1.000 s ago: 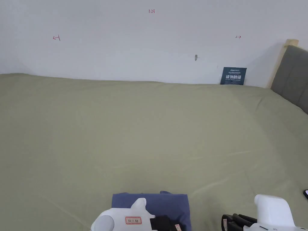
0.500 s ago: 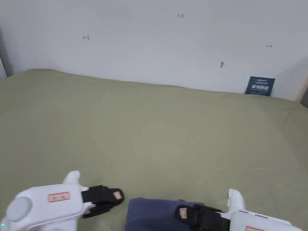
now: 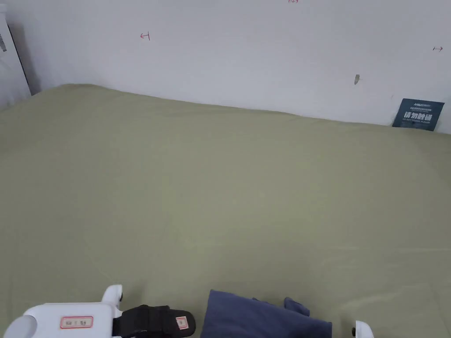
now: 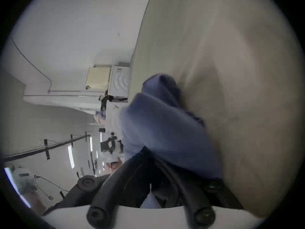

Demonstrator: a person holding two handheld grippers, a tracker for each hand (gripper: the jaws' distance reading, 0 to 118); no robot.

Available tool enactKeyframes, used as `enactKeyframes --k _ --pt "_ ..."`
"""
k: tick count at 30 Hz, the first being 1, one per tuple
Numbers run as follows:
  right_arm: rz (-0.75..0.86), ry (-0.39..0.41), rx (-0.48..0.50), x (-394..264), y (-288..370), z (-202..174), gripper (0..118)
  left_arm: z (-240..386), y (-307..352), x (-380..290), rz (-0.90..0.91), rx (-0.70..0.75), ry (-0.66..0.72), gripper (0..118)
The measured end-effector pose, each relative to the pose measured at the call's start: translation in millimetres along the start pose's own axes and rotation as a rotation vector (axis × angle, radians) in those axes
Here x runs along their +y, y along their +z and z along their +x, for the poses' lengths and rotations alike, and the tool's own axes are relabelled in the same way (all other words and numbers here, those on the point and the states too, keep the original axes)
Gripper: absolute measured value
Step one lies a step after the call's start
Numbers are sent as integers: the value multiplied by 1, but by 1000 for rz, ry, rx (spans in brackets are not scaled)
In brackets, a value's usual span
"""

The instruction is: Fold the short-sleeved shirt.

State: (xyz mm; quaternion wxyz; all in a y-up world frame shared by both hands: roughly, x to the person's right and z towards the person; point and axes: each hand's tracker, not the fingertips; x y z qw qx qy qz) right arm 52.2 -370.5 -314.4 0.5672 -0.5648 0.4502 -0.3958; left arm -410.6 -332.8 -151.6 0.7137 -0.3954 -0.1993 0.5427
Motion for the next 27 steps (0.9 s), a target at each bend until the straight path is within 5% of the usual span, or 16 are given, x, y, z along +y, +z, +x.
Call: enactKeyframes --k 3,8,15,17,18,19,27 --pt "-5 5 5 -1 -3 -5 1 -12 -17 0 -26 -68 -15 114" --pt "-13 2 19 -3 -4 -10 1 -6 -56 0 -40 -161 -20 114" --pt "1 16 18 0 0 -8 1 24 -100 -3 -143 -50 -156 113" --pt "3 25 16 1 0 -9 1 19 -94 -3 -121 -56 -99 97" --pt "5 31 15 0 0 -11 1 8 -89 1 -108 -49 -44 47" --pt "9 37 12 5 3 -4 1 3 -87 1 -95 31 -29 20" --pt "60 271 -146 -3 2 -34 1 7 -81 9 -106 29 -81 20"
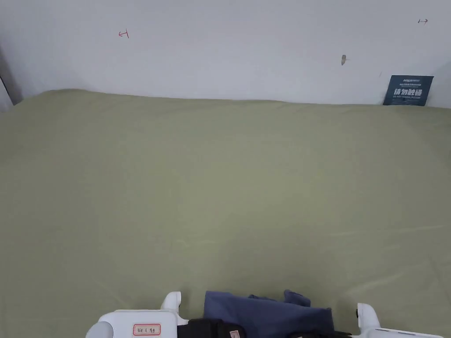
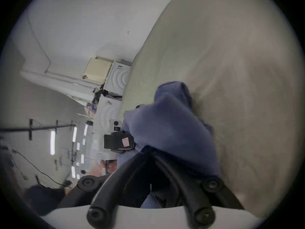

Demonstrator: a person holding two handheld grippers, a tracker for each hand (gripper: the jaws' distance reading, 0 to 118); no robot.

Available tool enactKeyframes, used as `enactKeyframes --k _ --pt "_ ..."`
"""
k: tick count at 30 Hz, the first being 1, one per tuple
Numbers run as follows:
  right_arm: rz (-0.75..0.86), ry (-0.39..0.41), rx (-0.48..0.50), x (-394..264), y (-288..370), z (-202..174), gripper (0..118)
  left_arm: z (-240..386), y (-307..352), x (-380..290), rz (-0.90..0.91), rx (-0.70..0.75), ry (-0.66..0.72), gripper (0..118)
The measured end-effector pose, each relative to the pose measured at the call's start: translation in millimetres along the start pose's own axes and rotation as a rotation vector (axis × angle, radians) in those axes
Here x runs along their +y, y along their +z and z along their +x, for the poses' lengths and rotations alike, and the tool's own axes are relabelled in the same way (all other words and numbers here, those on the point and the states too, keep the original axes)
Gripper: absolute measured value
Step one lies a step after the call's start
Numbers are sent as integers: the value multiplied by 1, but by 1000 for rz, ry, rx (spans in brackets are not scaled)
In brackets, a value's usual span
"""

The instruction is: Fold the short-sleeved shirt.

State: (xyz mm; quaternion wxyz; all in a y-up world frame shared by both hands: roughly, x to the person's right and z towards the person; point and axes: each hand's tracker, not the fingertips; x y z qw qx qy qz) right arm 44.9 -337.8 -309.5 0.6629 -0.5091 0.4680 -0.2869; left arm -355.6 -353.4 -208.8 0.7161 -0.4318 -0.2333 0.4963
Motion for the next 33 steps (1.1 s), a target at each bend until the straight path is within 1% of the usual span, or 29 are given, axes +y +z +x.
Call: enactKeyframes --k 2,3,4,6,8,9,10,12,13,15,17,18,19,22,24,26,27,28,29,30,31,32,33 --pt "41 84 -29 -2 2 -13 1 3 7 8 -10 15 -21 20" --pt "63 113 -34 -3 3 -19 1 6 11 10 -16 11 -20 20" --pt "96 170 -67 -6 3 -28 1 8 19 14 -5 27 -47 20" --pt "152 282 -103 -12 0 -43 1 2 41 29 -10 24 -52 20" --pt "190 362 -121 -18 -6 -58 1 -10 71 52 -11 69 -61 20" --pt "195 381 -112 -21 -10 -63 1 -13 89 61 -6 81 -71 20" --pt "203 386 -108 -23 -15 -68 1 -17 109 71 6 111 -95 20" --pt "202 377 -88 -26 -26 -77 1 -25 152 92 7 143 -85 20" --pt "203 374 -80 -27 -32 -81 1 -31 175 103 11 177 -96 20" --pt "202 374 -71 -29 -42 -89 1 -42 219 123 5 237 -75 20" --pt "190 383 -61 -33 -50 -96 1 -51 266 140 9 320 -98 20" --pt "184 378 -56 -34 -53 -99 1 -57 290 148 -4 350 -84 20" --pt "170 369 -48 -35 -55 -100 1 -75 317 163 -2 390 -88 20" --pt "149 362 -59 -38 -59 -104 1 -98 386 182 22 522 -29 20" --pt "133 360 -84 -40 -59 -106 1 -95 417 173 66 530 57 20" --pt "129 363 -101 -41 -57 -107 1 -106 438 171 116 541 58 20" --pt "128 364 -104 -42 -56 -107 1 -116 441 170 142 576 82 21" --pt "130 353 -105 -42 -56 -108 1 -125 443 168 157 558 114 29" --pt "130 346 -101 -42 -56 -109 1 -132 439 165 162 519 139 50" --pt "137 342 -98 -41 -57 -110 1 -132 433 162 158 519 129 60" --pt "141 337 -93 -41 -57 -112 1 -107 416 141 183 554 95 64" --pt "140 338 -81 -40 -57 -115 1 -100 417 132 252 503 81 70" --pt "143 344 -80 -40 -55 -119 1 -92 419 126 293 473 97 75"
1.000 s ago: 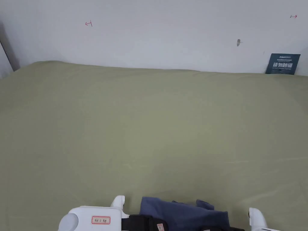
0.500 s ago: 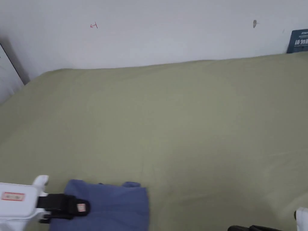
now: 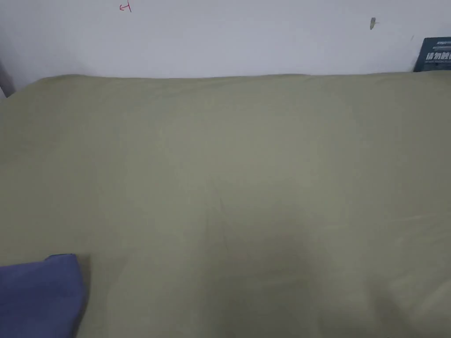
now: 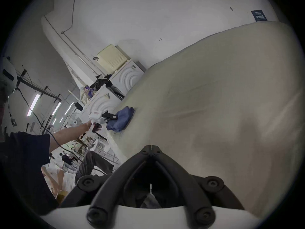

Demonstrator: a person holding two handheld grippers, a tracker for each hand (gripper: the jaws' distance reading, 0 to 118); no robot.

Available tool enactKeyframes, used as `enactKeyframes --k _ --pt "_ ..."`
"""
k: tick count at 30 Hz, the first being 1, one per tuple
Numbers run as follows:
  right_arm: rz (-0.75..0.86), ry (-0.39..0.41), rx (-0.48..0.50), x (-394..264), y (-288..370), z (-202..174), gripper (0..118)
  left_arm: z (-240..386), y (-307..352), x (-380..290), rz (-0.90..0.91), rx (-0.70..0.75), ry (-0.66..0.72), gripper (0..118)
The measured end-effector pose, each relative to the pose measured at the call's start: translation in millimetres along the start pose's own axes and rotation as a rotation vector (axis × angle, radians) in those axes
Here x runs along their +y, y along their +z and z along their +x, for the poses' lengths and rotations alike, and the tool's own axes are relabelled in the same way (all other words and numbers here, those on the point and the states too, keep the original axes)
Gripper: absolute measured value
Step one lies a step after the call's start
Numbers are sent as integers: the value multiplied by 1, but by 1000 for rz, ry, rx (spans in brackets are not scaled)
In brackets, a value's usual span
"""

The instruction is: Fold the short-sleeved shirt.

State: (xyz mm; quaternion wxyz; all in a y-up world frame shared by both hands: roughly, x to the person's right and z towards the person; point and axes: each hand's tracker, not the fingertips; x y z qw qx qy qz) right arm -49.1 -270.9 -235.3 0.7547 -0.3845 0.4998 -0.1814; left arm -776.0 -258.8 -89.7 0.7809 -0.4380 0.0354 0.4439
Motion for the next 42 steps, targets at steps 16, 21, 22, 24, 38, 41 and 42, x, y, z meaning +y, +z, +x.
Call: enactKeyframes --k 16,21,22,24,38,41,42 --pt "95 223 -167 57 124 -48 1 284 7 -183 358 293 -802 0" --pt "198 283 -368 61 160 -77 1 374 -44 -273 496 128 -729 0" --pt "219 299 -423 61 165 -83 1 395 -57 -287 507 147 -744 0" --pt "258 314 -548 63 169 -93 1 423 -70 -315 611 201 -749 0" --pt "591 443 -1003 36 153 -118 1 477 -78 -375 908 358 -781 0" --pt "601 426 -996 39 156 -118 1 479 -73 -373 893 333 -770 0" --pt "608 423 -998 40 157 -119 1 478 -71 -370 895 315 -757 0"
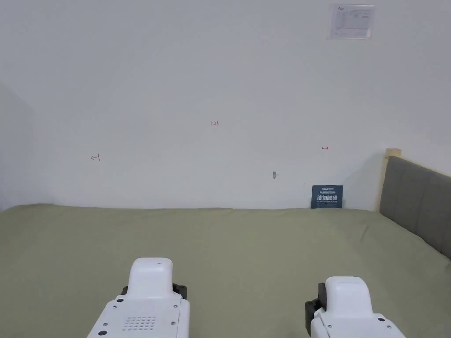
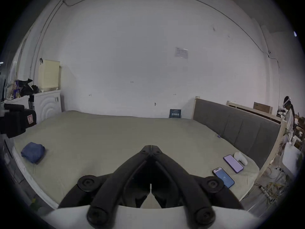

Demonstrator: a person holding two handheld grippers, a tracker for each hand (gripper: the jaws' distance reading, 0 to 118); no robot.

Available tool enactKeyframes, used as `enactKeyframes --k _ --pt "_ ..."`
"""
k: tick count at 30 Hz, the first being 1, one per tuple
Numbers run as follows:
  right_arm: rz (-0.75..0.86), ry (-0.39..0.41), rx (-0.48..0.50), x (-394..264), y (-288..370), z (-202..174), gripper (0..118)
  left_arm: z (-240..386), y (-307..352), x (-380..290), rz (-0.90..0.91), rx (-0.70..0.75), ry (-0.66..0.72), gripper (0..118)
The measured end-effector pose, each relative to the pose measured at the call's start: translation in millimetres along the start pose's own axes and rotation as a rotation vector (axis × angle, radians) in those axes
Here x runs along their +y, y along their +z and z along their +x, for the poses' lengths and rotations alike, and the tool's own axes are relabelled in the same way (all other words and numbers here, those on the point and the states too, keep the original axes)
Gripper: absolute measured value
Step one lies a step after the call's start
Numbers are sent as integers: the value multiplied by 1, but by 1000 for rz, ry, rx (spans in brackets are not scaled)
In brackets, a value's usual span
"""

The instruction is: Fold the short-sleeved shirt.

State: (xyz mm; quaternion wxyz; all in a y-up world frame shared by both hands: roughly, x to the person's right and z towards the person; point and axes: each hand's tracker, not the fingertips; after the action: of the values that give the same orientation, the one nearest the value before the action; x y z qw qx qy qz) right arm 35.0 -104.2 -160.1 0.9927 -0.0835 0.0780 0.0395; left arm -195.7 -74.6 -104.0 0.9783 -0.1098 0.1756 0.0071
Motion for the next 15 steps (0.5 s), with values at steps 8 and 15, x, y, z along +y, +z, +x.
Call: enactKeyframes --k 8,15 --pt "100 -38 34 24 10 14 89 -15 6 9 83 -9 35 118" --pt "111 49 -25 28 13 9 89 -20 8 11 91 3 16 118"
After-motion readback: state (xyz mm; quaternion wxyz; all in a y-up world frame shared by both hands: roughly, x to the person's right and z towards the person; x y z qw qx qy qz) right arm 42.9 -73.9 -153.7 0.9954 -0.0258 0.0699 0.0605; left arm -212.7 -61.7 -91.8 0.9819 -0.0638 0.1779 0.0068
